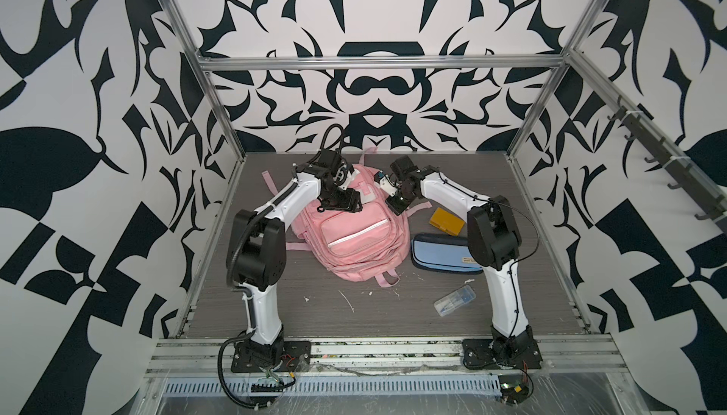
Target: Pack the student bag
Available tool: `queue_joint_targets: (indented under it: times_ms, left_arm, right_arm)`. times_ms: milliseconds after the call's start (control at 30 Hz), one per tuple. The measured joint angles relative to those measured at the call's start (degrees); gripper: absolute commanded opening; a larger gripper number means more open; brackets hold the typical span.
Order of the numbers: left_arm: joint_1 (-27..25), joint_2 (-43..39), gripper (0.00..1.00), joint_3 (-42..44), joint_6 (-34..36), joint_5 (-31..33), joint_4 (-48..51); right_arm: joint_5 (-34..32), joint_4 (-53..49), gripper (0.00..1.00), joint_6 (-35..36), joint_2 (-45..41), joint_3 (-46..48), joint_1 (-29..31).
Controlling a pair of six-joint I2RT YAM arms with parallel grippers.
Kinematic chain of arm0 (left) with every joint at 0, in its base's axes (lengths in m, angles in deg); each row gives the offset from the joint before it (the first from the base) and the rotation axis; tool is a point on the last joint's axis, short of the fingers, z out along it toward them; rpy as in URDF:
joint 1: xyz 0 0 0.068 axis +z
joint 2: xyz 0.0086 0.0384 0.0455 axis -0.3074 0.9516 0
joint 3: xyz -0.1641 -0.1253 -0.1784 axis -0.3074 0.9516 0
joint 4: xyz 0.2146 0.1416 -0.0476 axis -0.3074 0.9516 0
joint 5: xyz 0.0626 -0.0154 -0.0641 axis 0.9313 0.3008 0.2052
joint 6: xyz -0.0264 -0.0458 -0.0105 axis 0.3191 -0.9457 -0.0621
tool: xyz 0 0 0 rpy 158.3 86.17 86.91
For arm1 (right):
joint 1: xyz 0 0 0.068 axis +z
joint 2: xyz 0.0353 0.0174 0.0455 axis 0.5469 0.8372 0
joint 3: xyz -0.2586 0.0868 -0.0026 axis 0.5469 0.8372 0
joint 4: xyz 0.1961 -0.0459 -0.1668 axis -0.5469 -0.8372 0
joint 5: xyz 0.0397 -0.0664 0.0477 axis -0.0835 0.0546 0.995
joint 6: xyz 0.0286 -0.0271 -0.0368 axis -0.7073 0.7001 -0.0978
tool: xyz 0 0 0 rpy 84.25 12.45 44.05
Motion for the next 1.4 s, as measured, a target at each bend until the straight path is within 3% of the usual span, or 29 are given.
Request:
queue_joint_targets:
  times_ms: [100, 533, 667, 767, 1067, 1167, 1333, 1400]
  left_arm:
    - [0.0, 4.0, 0.73, -1.5, 2.7, -0.1, 1.1]
    - [-0.2, 3.3, 0.78, -1.4, 10.1, 4.9, 2.2]
    - [-0.3, 2.5, 0.67, -0.7, 10.5, 7.3, 1.6]
    - [-0.3, 2.4, 0.66, -0.5, 11.5, 8.5, 1.2]
    - [-0.9, 2.6, 0.77, -0.6, 13.1, 13.3, 0.7]
    - [-0.9, 3.5, 0.76, -0.8, 13.4, 13.4, 0.7]
    - [-0.8, 5.6, 0.65, -2.6, 13.7, 12.5, 1.6]
    - [-0.4, 5.7, 0.55, -2.9, 13.6, 11.4, 1.8]
  right_arm:
    - [0.2, 1.2, 0.0, 0.6, -0.4, 1.0, 0.3]
    - [-0.6, 1.8, 0.0, 6.2, -1.2, 2.6, 3.3]
    - [-0.7, 2.2, 0.0, 7.0, -2.2, 4.1, 4.0]
    - [-0.7, 2.4, 0.0, 7.2, -2.7, 4.8, 4.3]
    - [-0.8, 2.6, 0.0, 7.6, -2.8, 5.4, 4.3]
    - [-0.8, 2.6, 0.0, 7.6, -2.8, 5.4, 4.3]
    - [-0.6, 2.6, 0.0, 6.7, -2.8, 5.4, 4.2]
    - [-0.1, 2.6, 0.0, 6.1, -2.8, 5.4, 3.8]
